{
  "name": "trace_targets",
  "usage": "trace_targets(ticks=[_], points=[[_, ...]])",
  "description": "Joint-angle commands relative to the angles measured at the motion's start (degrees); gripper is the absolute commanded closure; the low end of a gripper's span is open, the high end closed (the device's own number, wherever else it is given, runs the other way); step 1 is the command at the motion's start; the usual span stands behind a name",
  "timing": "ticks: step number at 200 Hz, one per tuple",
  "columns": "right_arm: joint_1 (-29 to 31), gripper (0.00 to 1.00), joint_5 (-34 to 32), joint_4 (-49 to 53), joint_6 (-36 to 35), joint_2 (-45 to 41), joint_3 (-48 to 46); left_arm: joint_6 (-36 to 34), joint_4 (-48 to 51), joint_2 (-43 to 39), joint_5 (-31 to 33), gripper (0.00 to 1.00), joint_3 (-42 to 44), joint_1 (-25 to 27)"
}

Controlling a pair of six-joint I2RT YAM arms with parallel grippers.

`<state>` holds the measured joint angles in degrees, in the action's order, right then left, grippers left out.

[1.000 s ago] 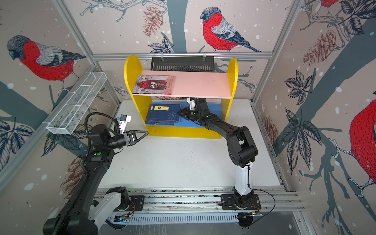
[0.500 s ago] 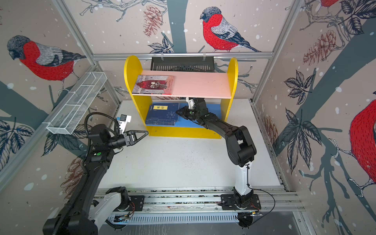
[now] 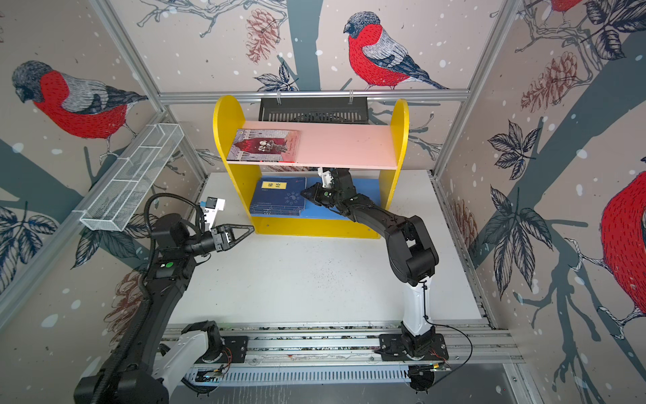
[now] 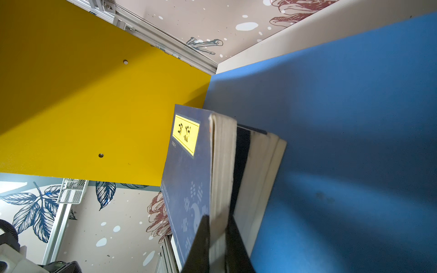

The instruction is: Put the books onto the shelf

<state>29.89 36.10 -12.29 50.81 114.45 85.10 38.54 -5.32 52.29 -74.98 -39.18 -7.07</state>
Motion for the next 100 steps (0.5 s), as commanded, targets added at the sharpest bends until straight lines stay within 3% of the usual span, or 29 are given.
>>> trace_targets(ticks=[1, 100], points=[[0.3, 0.88, -0.6, -0.8, -0.3, 0.3, 0.5, -0.8, -0.3, -0.3, -1.2, 0.23, 0.1, -0.3], [0.7, 0.87, -0.3, -1.9, 0.9, 0.8, 1.2, -0.9, -0.2, -0.5, -1.7, 0.23, 0.2, -0.6]])
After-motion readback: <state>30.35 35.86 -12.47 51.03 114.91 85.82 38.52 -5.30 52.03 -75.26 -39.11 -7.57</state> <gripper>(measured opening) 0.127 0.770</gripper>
